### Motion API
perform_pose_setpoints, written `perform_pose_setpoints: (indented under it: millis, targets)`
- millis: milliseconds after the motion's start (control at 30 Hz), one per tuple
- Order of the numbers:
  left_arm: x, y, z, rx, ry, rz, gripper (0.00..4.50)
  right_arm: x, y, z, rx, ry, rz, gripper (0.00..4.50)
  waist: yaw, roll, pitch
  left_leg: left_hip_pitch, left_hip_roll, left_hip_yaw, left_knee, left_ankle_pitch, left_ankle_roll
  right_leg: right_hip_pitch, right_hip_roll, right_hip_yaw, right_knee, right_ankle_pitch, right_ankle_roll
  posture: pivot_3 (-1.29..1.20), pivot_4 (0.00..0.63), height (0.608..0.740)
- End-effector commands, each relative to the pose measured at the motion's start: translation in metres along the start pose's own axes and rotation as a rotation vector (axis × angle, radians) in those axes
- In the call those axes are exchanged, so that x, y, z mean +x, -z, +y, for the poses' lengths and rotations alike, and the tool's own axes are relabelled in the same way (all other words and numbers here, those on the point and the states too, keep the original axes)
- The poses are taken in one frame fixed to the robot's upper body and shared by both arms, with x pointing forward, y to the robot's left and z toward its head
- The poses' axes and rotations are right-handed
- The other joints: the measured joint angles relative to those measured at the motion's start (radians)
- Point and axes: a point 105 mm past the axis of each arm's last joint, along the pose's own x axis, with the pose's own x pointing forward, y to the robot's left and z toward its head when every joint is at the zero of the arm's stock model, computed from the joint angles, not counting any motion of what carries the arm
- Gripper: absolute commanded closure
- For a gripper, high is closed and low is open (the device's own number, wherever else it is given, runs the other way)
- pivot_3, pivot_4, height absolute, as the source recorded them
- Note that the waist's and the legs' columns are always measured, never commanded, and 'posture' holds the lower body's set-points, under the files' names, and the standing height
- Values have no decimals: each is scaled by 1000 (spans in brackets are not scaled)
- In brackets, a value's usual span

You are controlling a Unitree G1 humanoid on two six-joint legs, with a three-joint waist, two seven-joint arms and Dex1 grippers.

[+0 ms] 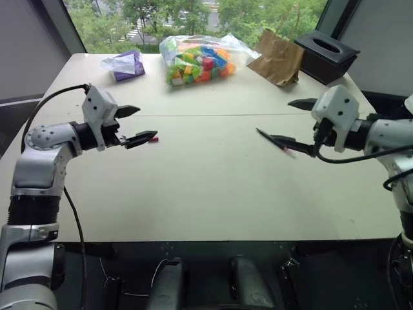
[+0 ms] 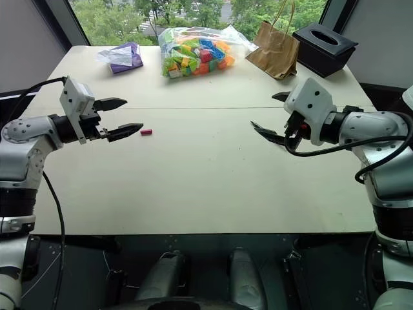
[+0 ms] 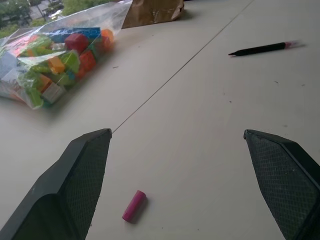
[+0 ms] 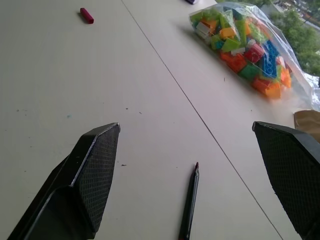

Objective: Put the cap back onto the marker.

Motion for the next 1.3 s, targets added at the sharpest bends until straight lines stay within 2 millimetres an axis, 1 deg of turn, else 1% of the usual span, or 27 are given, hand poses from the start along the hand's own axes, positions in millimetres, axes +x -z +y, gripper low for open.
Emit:
perform_pose_setpoints:
  millis: [33,233,433,633,667,700,767,833,900,967,1133,1233,1300]
  targets:
    - [1,-8,3,39,0,-20,73,-6,-13,-3,-28,28,-39,107,0,0,0,0,0,0,0,0,0,0,0,0,0,0,0,0,150,740]
    - [12,10,4,59,12,18,73,-3,-12,-2,-21,39,-45,107,1,0,0,0,0,0,0,0,0,0,0,0,0,0,0,0,150,740]
    - [16,31,12,-14,14,36,73,0,-12,6,-2,63,-60,107,1,0,0,0,0,0,0,0,0,0,0,0,0,0,0,0,150,740]
    - [17,53,18,-40,7,110,73,0,-10,12,21,104,-74,107,1,0,0,0,0,0,0,0,0,0,0,0,0,0,0,0,150,740]
    - [12,57,19,-43,2,116,73,-1,-13,16,20,110,-77,107,1,0,0,-1,0,0,0,0,0,-1,0,0,1,0,0,0,150,740]
    - [9,61,23,-47,-16,127,73,-2,-14,20,23,119,-83,107,1,0,0,-1,0,0,0,0,0,-1,0,0,1,0,0,0,150,740]
    - [10,69,32,-59,-73,149,73,0,-12,20,35,135,-88,107,0,0,0,-1,0,0,0,0,0,-1,0,0,1,0,0,0,150,740]
    - [7,76,40,-60,-126,178,73,1,-14,22,40,150,-99,107,1,0,0,-1,0,0,0,0,0,-1,0,0,1,0,0,0,150,740]
    - [-1,81,45,-54,-150,192,73,1,-18,26,38,154,-109,107,1,0,0,-1,-1,0,1,0,0,-1,0,0,1,0,0,0,150,740]
    - [-2,83,49,-69,-170,193,73,2,-20,28,40,159,-115,107,1,0,0,-1,0,0,1,0,0,-1,0,0,1,0,0,0,150,740]
    - [1,88,53,-98,-192,197,73,8,-20,30,41,162,-122,107,3,-1,0,-2,-1,0,1,0,0,-1,0,-1,1,0,0,0,150,740]
    - [6,92,50,-117,-163,197,73,10,-23,32,40,155,-129,107,2,-1,0,-2,-1,0,1,0,0,-1,0,-1,1,0,0,0,150,740]
    - [10,92,46,-100,-135,204,73,12,-27,35,40,147,-139,107,1,-1,0,-2,-1,0,1,0,0,-1,0,-1,1,0,0,0,150,740]
